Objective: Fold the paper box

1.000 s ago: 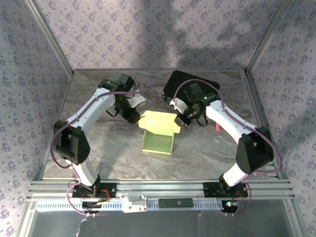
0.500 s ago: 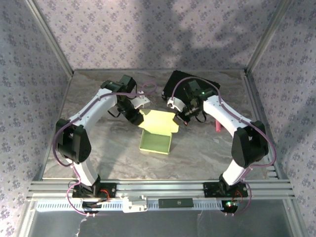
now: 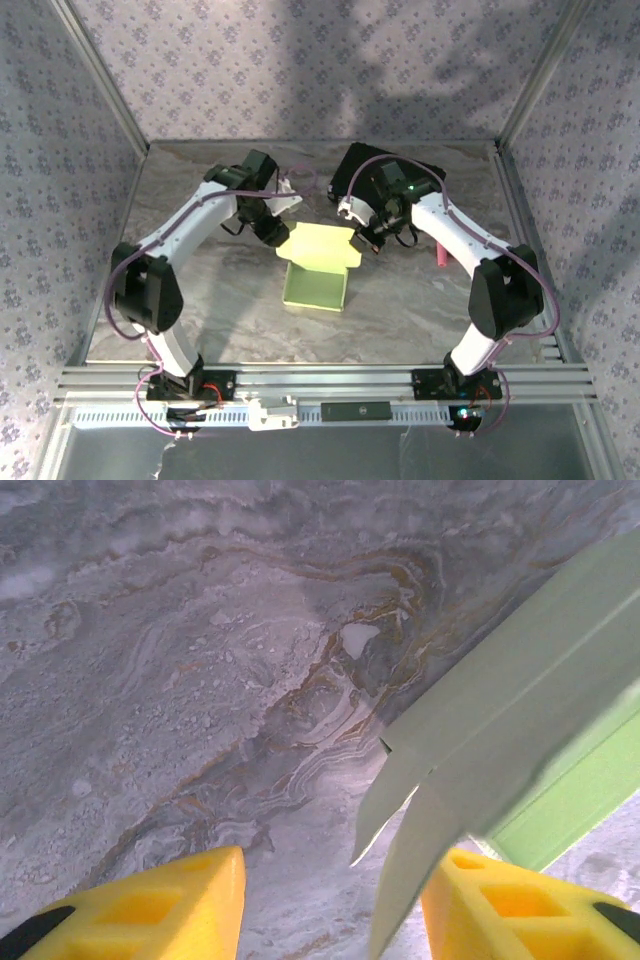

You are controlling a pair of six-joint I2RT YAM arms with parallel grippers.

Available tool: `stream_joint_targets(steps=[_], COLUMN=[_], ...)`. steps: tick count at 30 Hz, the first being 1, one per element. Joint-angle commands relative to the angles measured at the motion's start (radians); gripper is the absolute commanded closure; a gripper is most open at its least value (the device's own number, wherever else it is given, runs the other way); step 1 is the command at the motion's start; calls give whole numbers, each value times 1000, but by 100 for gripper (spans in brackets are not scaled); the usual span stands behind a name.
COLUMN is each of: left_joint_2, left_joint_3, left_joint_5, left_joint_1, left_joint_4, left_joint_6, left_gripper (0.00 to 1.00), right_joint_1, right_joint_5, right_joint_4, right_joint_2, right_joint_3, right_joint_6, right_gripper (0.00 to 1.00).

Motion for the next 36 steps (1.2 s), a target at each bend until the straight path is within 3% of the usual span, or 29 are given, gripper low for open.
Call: stream_joint_targets(steps=[1,5,8,13,16,19,20,24,26,32,36], left_joint_2=[-49,-21,-25,-8,7,21,16,-55,-66,24,41], left_joint_3=[-29,-45,-65,-49,-36,-47,-48,-90,-99,-51,-53], left_joint_5=[149,343,335,186,154,-11,-14,24,125,291,292], left_joint_1=[49,58,20,3,4,6,12,42,72,70,33], left_joint_4=[-8,-83,-83,-43,-53,-16,-18,27,23,-72,-77], left_joint_6=[-11,47,72,75,88,51,47,5,5,60,78], left_gripper=[50,50,49,49,50,50,51,49,48,48,49], right_joint_1=[-14,-30,-20,7,3,-1,-1,-2,0,6,6], right_joint_5=[-19,-73,-78,-59,-59,-60,-58,-48,-49,-50,-50], right_joint_4=[-30,-27,-45,-89,-85,-80,-77,-65,-65,-77,-71], right_joint_2=[4,4,38,91,90,77,70,53,51,61,56], right_joint_3=[16,15,43,99,101,93,87,61,60,73,67], right_joint_6=[-55,-108,-129,-158,-159,-160,-162,-170,-173,-178,-178], right_gripper=[100,100,100,100,100,100,100,100,100,100,100])
